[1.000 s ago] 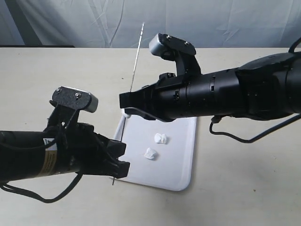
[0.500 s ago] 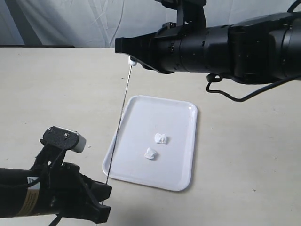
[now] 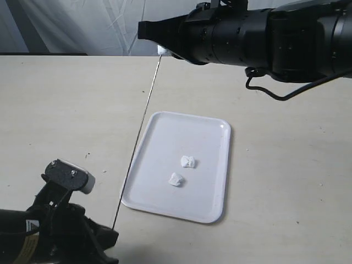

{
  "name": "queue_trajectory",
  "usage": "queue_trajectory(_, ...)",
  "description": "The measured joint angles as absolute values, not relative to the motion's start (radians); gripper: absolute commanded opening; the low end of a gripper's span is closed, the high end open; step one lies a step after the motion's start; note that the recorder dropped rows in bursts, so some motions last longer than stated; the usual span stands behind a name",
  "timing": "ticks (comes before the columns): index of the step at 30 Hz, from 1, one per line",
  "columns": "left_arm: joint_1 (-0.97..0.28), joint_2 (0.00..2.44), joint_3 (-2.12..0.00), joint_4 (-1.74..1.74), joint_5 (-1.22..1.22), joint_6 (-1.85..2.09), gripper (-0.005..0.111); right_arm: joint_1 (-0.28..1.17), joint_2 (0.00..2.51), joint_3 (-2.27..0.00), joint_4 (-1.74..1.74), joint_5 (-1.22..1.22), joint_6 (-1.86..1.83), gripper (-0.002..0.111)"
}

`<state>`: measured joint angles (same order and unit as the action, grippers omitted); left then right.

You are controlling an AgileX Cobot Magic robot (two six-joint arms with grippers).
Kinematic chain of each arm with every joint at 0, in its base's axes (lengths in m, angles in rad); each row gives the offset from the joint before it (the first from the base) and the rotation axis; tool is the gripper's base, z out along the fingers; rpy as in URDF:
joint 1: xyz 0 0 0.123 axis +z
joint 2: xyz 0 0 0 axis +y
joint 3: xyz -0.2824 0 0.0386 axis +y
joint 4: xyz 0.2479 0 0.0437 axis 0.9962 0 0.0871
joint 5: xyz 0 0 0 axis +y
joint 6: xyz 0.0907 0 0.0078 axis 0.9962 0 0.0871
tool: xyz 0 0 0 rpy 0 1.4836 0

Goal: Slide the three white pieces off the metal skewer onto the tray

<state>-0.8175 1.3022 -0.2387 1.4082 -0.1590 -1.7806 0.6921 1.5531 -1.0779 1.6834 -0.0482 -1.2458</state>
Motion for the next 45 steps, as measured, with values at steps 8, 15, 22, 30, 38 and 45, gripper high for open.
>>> queue_trajectory(8,-0.825,1.314,-0.214,1.418,-0.17,-1.778,0.0,0.671,1.529,-1.096,1.687,-0.144,-1.246,-0.001)
queue_trajectory(15,-0.827,1.309,-0.213,1.418,-0.102,-1.778,0.0,0.671,1.529,-1.048,1.734,-0.14,-1.248,-0.001)
queue_trajectory(22,-0.827,1.273,-0.223,1.426,-0.048,-1.777,0.0,0.671,1.598,-0.873,1.745,-0.014,-1.237,-0.001)
queue_trajectory(30,-0.827,1.272,-0.282,1.469,0.0,-1.771,0.0,0.671,1.742,-0.813,1.748,0.13,-1.204,0.011)
queue_trajectory(38,-0.827,1.323,-0.306,1.476,0.055,-1.748,0.0,0.671,1.757,-0.813,1.748,0.178,-1.193,0.047)
queue_trajectory(45,-0.825,1.443,-0.363,1.496,0.068,-1.727,0.0,0.671,1.695,-0.812,1.748,0.281,-1.189,0.047)
